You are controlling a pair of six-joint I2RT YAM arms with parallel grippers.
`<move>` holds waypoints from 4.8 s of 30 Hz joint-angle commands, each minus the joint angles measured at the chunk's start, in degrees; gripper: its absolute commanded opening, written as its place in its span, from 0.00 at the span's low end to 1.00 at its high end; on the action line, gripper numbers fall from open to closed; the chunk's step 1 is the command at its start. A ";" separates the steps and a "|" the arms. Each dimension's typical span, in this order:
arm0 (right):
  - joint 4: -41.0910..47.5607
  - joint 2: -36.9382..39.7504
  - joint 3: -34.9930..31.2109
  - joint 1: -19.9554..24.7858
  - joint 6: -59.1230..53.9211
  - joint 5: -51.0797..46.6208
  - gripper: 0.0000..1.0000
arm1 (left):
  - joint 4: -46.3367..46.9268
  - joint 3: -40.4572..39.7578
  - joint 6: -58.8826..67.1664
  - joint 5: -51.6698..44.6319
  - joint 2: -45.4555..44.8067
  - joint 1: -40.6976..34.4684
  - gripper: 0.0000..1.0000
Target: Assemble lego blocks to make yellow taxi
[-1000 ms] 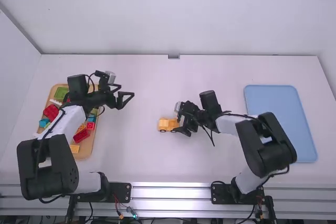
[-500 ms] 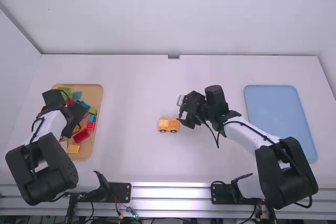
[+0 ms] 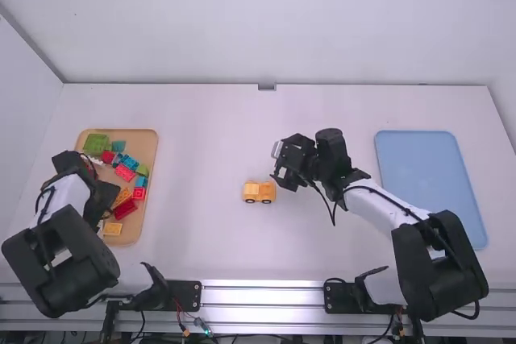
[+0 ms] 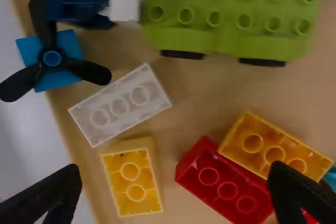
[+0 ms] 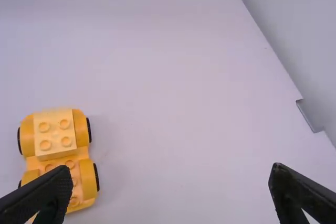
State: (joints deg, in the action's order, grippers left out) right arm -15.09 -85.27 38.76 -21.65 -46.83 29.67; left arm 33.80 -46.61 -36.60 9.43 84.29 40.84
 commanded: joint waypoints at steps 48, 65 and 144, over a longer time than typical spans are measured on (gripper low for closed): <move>-1.20 0.63 -0.15 -0.15 0.31 0.26 0.98 | -1.51 1.99 2.51 -5.92 8.50 4.22 0.55; -1.22 0.63 -0.15 -0.15 0.33 0.48 0.99 | -4.11 4.26 8.68 -10.36 8.52 3.74 0.54; -3.15 0.66 -0.15 -0.15 3.08 1.99 0.99 | -6.05 6.01 6.40 -13.53 8.50 -0.72 0.43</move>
State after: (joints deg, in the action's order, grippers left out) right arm -17.93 -85.27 38.76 -21.65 -44.14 31.14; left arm 27.18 -40.86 -30.39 -2.35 91.81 40.82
